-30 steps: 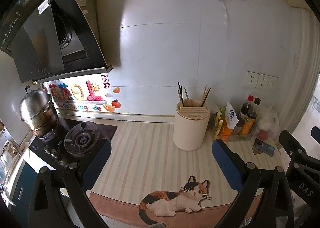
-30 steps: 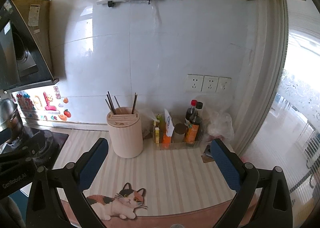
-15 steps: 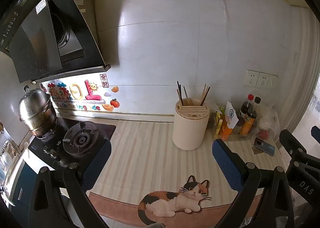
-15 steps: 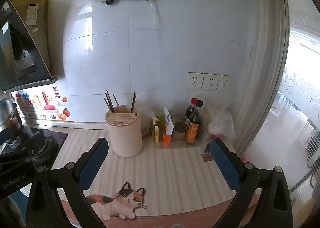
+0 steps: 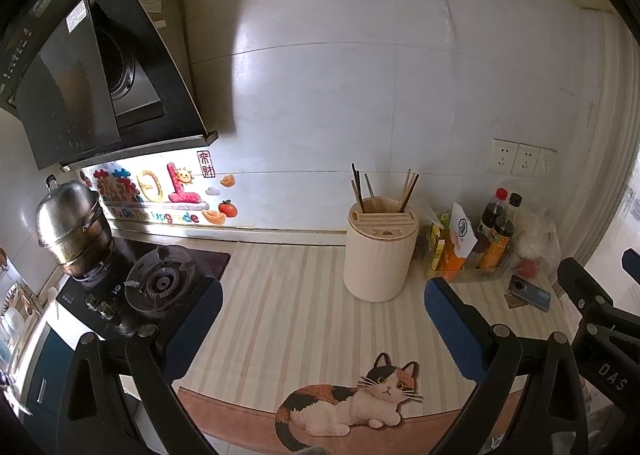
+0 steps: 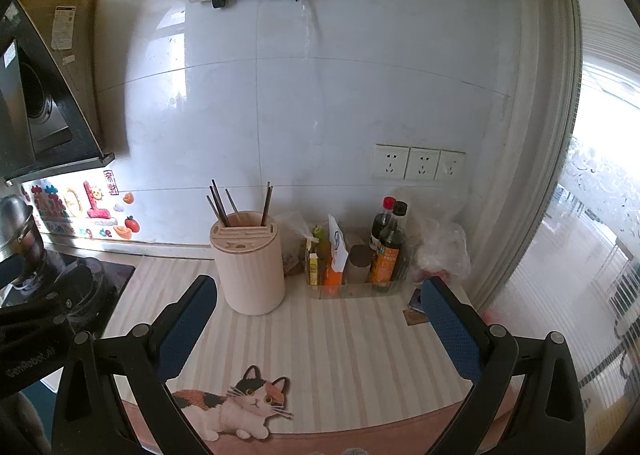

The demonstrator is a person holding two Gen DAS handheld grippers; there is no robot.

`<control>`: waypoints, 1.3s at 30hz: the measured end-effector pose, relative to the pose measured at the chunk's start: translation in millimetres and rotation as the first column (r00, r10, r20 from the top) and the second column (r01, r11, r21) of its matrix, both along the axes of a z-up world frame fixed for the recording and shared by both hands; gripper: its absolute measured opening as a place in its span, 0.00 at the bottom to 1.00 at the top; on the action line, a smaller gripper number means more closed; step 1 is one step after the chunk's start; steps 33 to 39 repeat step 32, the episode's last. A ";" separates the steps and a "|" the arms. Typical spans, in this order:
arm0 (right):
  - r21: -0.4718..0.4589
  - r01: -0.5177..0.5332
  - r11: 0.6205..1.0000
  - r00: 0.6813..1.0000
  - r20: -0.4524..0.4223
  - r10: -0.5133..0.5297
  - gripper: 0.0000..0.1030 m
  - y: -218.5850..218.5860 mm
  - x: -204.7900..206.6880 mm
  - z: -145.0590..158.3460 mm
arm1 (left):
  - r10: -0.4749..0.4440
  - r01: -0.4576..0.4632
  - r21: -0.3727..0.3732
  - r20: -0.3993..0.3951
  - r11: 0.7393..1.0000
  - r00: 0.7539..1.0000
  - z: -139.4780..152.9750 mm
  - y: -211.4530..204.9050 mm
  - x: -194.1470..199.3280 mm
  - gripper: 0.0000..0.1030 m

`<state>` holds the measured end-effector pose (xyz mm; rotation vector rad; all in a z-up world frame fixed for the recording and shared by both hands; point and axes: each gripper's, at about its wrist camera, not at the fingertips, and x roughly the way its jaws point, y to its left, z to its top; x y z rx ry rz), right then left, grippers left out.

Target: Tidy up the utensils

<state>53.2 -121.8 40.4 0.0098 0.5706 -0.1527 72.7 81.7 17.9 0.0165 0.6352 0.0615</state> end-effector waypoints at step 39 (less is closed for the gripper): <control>0.000 -0.005 1.000 1.000 -0.007 0.005 1.00 -1.0 4.7 -0.1 | 0.002 -0.002 -0.014 -0.006 1.000 1.000 -1.3 7.4 0.6 1.00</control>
